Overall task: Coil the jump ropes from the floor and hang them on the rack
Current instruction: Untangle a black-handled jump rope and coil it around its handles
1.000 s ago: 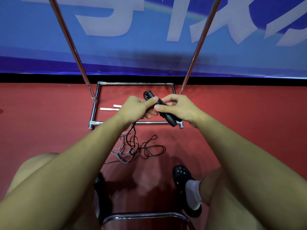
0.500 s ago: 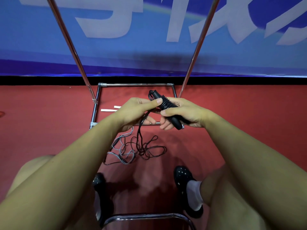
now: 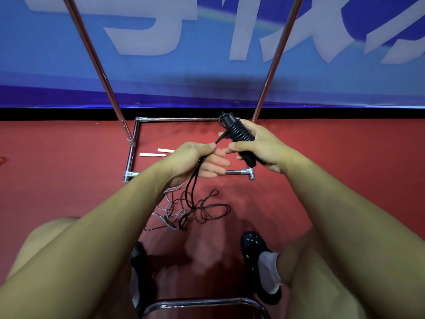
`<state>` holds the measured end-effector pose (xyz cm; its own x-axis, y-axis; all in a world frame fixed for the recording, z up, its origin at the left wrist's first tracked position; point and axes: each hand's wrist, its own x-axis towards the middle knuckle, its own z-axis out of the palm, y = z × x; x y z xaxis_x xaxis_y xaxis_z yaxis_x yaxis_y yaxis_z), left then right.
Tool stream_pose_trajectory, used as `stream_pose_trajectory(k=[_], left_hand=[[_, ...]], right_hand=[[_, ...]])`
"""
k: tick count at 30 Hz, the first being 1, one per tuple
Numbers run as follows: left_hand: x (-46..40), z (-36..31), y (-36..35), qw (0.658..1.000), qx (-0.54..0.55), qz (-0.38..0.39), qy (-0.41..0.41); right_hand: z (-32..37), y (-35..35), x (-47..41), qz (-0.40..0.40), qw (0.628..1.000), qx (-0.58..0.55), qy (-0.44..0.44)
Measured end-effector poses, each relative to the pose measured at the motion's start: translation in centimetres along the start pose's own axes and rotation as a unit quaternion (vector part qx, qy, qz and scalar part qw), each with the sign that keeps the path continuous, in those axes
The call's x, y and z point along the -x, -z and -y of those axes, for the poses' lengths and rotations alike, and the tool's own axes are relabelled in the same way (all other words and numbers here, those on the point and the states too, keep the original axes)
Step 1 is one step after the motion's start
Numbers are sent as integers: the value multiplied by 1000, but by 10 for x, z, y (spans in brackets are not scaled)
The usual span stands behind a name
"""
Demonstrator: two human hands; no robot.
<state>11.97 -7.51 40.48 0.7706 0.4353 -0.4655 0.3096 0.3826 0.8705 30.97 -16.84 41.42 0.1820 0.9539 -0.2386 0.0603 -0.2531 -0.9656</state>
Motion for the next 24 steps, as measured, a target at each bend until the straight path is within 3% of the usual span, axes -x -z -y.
stream_pose_trajectory(k=[6,9,11,17,21,24], left_hand=[[-1,1,2,991,-75,-94,-53],[-2,0,-2,951,-235,-154,-129],[-3,-1,-6,927,-303,-174,-139],[-4,1,-1,939,-279,-180,-89],[-4,3,0,940,-276,-192,-61],[-3,6,0,935,-288,-202,-45]], right_hand=[[-4,3,-4,-37,999,32,-2],[-5,0,-7,-60,996,60,7],[-6,-3,-8,-65,992,110,0],[-8,-21,-12,-46,996,42,-60],[-13,-27,-12,-19,988,149,-42],[-13,-30,-9,-28,987,157,-25]])
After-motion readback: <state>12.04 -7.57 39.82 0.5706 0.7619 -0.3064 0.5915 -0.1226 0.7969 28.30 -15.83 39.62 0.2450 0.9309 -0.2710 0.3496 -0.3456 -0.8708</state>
